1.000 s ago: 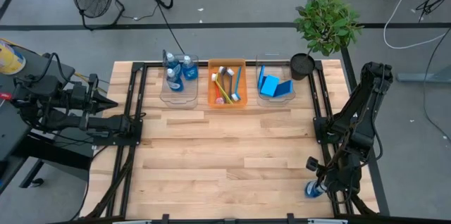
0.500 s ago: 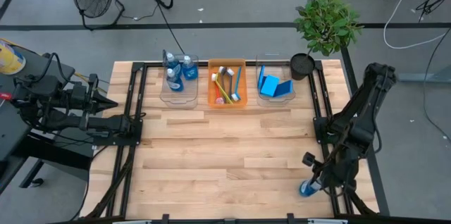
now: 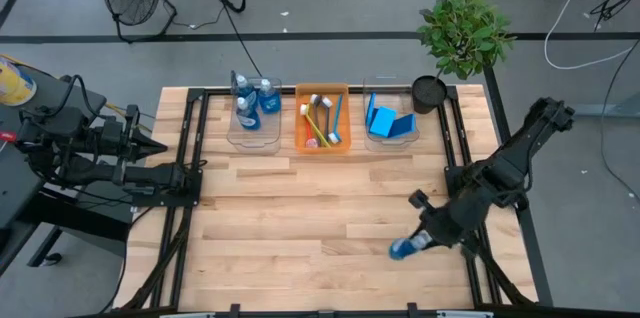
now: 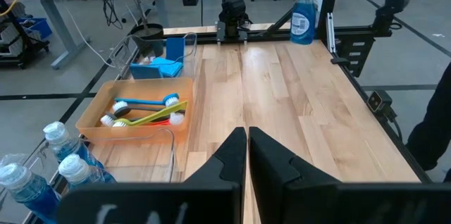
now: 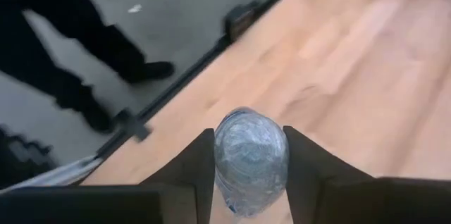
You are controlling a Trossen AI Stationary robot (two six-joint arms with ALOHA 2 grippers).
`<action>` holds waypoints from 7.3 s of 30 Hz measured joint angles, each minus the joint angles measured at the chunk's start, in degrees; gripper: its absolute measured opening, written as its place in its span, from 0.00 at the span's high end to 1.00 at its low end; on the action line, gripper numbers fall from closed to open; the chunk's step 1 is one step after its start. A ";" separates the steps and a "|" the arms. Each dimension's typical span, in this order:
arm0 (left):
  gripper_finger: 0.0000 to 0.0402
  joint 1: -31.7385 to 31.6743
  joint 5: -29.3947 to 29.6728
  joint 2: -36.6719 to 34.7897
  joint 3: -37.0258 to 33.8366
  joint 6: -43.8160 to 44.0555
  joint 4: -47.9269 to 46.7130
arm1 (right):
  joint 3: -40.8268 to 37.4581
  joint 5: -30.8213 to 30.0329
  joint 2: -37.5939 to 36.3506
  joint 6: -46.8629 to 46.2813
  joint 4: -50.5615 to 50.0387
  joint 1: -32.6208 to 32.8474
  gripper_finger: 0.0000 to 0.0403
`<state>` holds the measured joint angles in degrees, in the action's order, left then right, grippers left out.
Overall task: Pick & Place Kitchen Sink Supplies
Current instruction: Put the dish soap into the left transparent bin
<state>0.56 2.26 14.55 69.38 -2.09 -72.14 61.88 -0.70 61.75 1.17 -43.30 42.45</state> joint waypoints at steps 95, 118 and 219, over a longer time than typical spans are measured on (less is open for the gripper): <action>0.94 0.00 0.00 0.00 -0.01 0.00 0.00 | 31.68 0.11 48.41 -2.94 17.03 -44.28 0.31; 0.94 -0.02 0.02 0.00 -0.01 0.01 0.02 | 13.50 0.11 25.27 -1.92 31.89 -39.01 0.62; 0.94 0.00 0.02 -0.02 0.01 0.01 0.01 | -5.78 6.26 -53.79 -3.82 -15.29 -47.19 1.00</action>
<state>0.56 2.28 14.52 69.38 -2.08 -72.13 56.10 5.56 7.96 -2.65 -58.59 -4.74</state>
